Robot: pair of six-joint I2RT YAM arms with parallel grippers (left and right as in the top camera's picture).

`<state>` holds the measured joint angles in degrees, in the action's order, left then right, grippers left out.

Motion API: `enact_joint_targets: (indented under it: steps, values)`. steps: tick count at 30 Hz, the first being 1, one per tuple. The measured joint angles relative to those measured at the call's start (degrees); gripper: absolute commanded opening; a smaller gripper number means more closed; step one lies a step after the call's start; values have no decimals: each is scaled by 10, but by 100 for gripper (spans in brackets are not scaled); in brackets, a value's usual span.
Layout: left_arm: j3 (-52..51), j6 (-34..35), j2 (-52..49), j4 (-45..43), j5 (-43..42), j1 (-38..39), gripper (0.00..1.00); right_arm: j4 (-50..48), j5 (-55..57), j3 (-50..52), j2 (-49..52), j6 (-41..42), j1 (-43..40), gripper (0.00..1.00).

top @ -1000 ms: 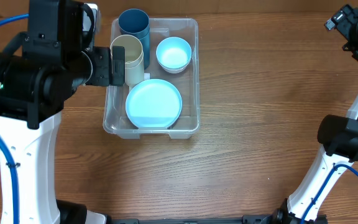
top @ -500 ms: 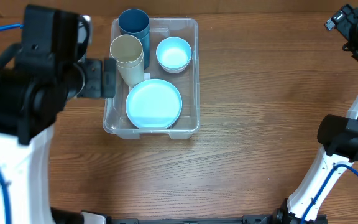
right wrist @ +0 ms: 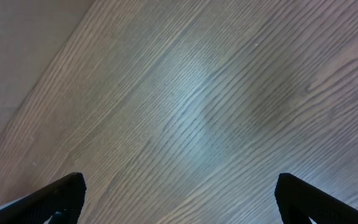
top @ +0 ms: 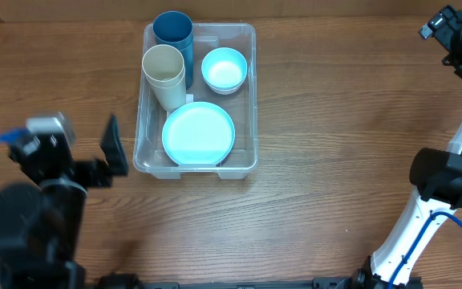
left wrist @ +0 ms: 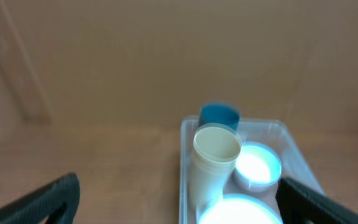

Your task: Pack container

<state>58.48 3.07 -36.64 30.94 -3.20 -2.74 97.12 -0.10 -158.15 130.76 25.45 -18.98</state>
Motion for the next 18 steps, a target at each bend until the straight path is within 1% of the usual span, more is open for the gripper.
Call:
enact_joint_targets:
  steps: [2,4,7,8,10,12,14,16,18]
  values:
    - [-115,-1,78,-76,-17,-3,100,0,-1,0,0,0,0,100]
    - [-202,-2,140,-132,-27,-8,100,0,0,0,0,0,0,100]
    - [-325,-3,224,-193,-49,-25,100,0,-1,0,0,0,0,100]
    - [-347,-3,240,-198,-55,-29,100,0,-1,0,0,0,0,100]
    - [-429,-3,295,-245,-75,-39,100,0,-1,0,0,0,0,100]
    - [-482,-3,332,-254,-89,-41,100,0,0,0,0,0,0,100]
    - [-513,-7,348,-257,-95,-41,100,0,-1,0,0,0,0,100]
    - [-534,-21,354,-252,-99,-42,100,0,0,0,0,0,0,100]
    - [-544,-42,356,-225,-96,-44,100,0,-1,0,0,0,0,100]
